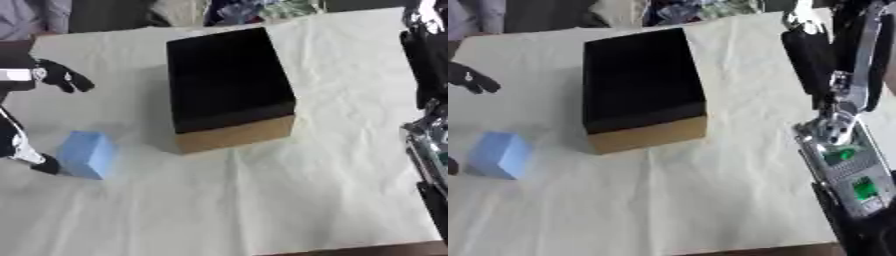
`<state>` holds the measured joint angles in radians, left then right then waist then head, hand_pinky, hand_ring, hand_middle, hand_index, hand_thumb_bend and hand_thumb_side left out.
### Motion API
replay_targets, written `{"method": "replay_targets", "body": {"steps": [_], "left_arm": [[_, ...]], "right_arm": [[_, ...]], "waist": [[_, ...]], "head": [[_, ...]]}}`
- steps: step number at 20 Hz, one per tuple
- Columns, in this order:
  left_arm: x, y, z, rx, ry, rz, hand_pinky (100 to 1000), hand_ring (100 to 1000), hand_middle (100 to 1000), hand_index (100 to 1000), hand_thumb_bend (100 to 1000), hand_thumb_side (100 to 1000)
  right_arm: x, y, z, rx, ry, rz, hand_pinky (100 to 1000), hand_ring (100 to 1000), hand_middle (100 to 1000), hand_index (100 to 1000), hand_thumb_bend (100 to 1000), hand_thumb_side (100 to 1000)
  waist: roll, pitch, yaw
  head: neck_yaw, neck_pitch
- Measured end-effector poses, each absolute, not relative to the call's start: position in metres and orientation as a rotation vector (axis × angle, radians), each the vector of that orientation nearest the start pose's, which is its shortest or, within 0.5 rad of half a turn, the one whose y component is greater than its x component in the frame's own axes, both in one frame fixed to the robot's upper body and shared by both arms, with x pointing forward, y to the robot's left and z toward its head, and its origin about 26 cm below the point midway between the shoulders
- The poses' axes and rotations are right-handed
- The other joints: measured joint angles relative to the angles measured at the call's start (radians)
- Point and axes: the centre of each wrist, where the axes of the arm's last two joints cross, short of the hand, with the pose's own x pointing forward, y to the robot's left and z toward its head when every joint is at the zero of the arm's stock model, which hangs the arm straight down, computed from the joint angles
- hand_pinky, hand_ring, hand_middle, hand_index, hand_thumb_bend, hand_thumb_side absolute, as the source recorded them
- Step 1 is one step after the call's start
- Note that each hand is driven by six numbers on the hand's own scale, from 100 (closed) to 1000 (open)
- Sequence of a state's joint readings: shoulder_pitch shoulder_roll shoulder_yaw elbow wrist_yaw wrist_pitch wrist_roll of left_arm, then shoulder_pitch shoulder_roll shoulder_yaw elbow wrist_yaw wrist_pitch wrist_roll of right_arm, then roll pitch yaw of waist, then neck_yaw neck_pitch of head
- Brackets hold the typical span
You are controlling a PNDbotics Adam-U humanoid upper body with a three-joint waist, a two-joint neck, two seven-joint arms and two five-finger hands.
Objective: Pick up objects on the table and place them in the box.
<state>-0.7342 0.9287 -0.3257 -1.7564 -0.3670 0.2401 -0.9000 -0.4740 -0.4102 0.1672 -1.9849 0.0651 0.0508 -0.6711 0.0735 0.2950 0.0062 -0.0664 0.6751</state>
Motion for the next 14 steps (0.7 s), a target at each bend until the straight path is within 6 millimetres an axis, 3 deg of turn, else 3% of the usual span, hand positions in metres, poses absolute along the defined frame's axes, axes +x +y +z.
{"method": "replay_targets", "body": {"steps": [10,14], "left_arm": [[0.363,0.287,0.304,0.656,-1.117,-1.721,1000,952,904,975,838,192],[0.372,0.289,0.299,0.68,-1.085,-1.752,1000,958,909,975,836,176]], "right_arm": [[0.309,-0.216,0.237,-0.455,-2.46,-0.143,846,806,590,788,100,411],[0.309,-0.216,0.237,-0.454,-2.46,-0.138,847,807,590,789,100,413]], "waist": [[0.005,0.023,-0.006],[0.006,0.032,-0.011]], "head": [[-0.001,-0.01],[0.002,-0.01]]}}
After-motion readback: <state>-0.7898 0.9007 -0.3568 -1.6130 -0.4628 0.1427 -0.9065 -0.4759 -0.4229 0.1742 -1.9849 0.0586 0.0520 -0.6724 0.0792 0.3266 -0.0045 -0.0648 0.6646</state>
